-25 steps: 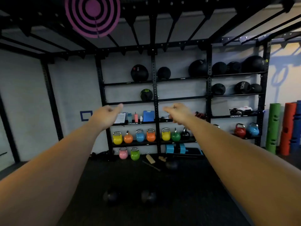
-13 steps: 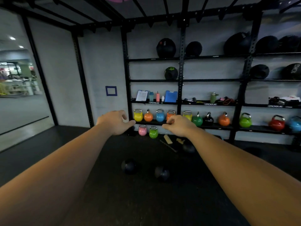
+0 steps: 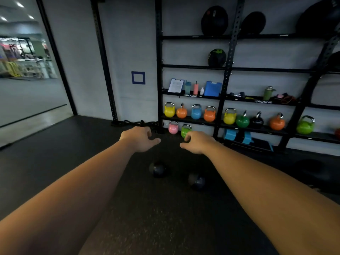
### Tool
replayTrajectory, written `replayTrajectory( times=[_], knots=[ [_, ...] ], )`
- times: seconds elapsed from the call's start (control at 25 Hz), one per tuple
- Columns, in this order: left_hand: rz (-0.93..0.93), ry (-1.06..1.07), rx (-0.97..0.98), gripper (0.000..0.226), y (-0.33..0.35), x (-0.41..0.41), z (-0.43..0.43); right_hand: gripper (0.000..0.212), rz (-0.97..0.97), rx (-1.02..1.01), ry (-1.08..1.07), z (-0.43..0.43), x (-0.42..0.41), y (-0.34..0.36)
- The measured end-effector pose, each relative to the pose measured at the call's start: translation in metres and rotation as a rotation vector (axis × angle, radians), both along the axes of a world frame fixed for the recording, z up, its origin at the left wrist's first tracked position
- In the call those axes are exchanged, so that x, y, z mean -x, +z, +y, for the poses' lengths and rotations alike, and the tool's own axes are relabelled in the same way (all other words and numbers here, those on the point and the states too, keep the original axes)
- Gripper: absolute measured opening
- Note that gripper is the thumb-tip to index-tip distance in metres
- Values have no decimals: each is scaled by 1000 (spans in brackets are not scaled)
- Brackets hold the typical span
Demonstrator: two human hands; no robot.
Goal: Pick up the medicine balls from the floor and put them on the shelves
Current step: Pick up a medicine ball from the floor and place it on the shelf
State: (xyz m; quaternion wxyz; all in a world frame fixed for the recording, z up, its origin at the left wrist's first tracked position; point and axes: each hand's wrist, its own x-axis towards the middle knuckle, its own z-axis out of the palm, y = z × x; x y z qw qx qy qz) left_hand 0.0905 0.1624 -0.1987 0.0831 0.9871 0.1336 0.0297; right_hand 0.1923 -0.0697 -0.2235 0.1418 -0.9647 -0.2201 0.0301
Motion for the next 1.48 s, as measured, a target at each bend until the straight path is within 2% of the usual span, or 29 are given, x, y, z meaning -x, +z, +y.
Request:
replayTrajectory(
  times=[0.28,0.56,0.92,1.12,1.48],
  knots=[
    [51,-31,-10,67,-14,-94,103,46,29,-1,-50,101,-81,-17],
    [111,-33,8,65,-48,-177,168,45,91,52,-25,178,-170,-52],
    [119,-22,-40,58,-71,-343,225,50,215,-33,87,241,-365,-99],
    [81,41,-22,58,-74,-433,271,52,253,8,124,274,-473,-107],
    [191,2,55,62,-138,-579,380,50,342,52,56,371,-598,-155]
  ],
)
